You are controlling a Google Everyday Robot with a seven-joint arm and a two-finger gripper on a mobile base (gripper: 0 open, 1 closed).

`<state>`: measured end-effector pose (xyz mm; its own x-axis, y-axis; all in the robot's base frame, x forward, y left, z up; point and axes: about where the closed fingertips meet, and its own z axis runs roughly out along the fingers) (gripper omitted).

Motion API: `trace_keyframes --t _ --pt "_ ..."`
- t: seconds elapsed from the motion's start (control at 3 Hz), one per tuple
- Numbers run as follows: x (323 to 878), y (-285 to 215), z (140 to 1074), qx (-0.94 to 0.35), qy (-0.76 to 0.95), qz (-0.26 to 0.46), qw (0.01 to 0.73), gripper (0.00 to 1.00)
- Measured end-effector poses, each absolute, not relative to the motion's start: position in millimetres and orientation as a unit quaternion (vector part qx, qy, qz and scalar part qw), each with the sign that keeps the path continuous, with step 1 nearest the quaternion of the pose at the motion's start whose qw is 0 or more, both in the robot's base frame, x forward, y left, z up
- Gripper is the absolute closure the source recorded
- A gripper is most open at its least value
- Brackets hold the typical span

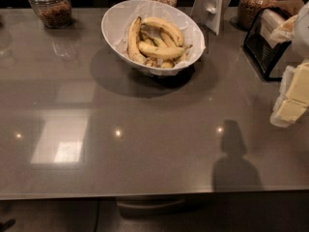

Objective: Pick banana from white bowl

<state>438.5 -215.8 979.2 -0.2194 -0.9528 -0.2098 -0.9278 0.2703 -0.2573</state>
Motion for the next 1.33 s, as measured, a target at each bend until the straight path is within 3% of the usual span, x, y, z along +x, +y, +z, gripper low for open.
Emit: trace_keyframes --t 0.67,1.33 --pt "451 -208 984 -0.604 0.771 -0.025 0.2 0.0" --pt "507 -157 998 -0.613 0.722 0.053 0.317 0.0"
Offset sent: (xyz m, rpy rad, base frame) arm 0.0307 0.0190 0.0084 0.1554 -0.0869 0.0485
